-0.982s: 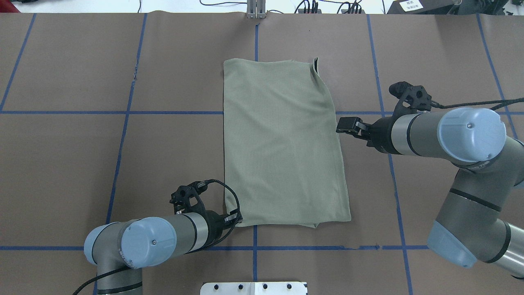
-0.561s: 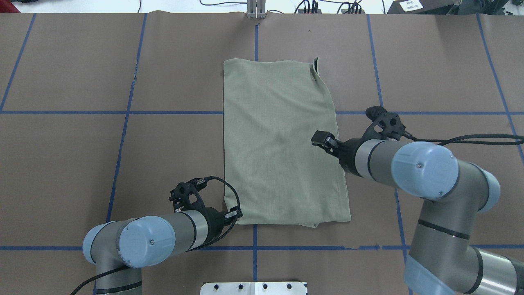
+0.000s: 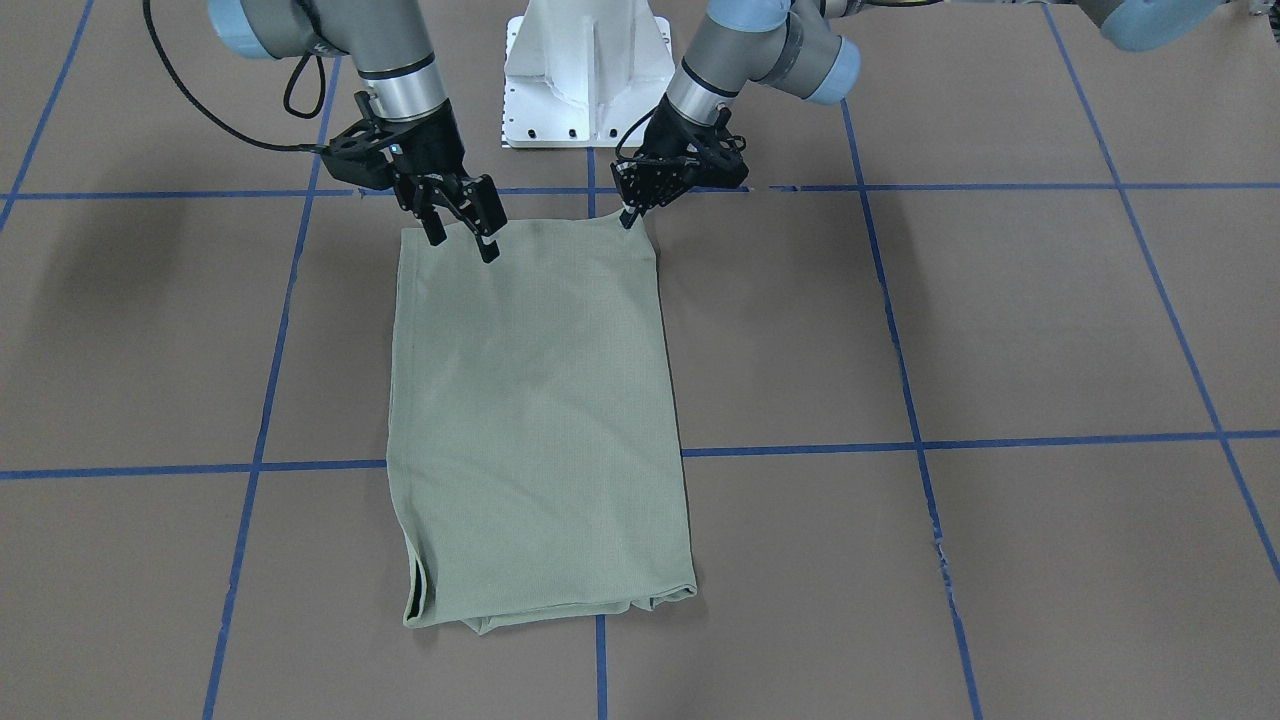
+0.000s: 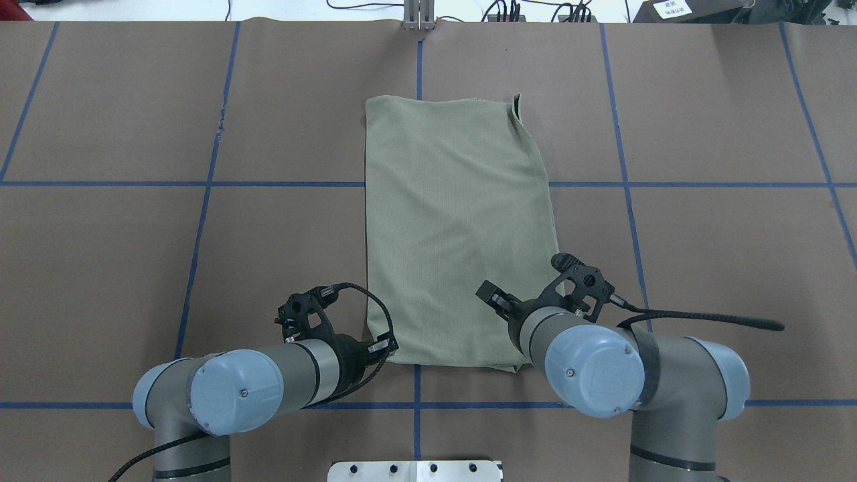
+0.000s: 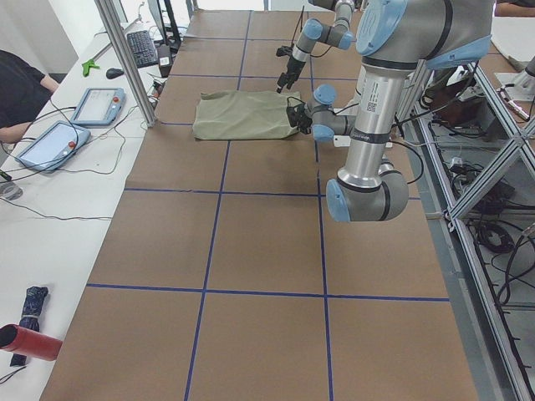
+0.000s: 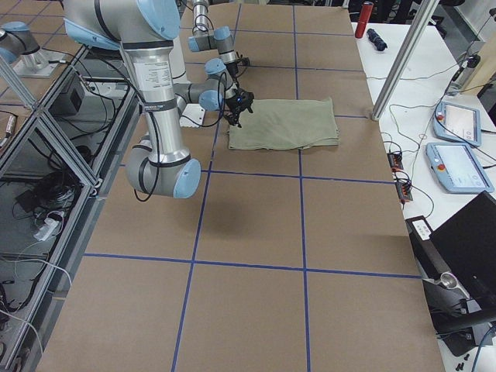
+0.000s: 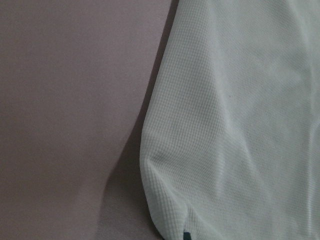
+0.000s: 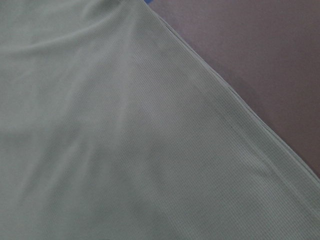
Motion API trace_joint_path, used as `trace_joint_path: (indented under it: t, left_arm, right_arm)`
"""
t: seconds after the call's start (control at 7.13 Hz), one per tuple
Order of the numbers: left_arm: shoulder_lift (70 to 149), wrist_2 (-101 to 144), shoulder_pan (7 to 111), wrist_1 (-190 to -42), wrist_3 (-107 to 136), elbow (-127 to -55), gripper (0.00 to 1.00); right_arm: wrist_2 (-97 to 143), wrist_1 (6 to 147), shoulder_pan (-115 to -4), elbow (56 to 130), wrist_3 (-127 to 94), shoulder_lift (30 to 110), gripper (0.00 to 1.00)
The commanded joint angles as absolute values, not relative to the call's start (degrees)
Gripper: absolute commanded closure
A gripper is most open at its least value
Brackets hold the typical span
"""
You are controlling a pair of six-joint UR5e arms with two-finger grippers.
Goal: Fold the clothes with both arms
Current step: 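Lower the left gripper at one near corner while the right gripper approaches the other, then close both grippers on the shirt's near corners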
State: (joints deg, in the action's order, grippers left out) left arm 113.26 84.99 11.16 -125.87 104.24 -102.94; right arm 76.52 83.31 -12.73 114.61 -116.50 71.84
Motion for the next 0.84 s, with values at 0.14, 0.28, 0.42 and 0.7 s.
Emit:
trace_joint_path:
  t: [0.14, 0.28, 0.42, 0.7]
  left_arm:
    - [113.12, 84.99, 11.25, -126.83, 104.24, -103.01, 1.00]
    - [113.12, 84.99, 11.16, -126.83, 104.24, -103.01, 1.00]
    - [113.12, 85.08, 11.16, -126.83, 104.24, -103.01, 1.00]
    - [113.12, 84.99, 11.16, -126.91, 104.24, -103.01, 1.00]
  right_arm:
    - [73.83, 85.08, -9.59, 113.64, -116.90, 75.31, 0.01]
    - [73.74, 85.08, -9.32, 113.12, -116.72, 75.58, 0.00]
    - [73.57, 85.08, -8.62, 112.85, -116.81, 75.50, 0.00]
    - [73.56, 84.99, -8.00, 112.59, -117.25, 75.06, 0.05]
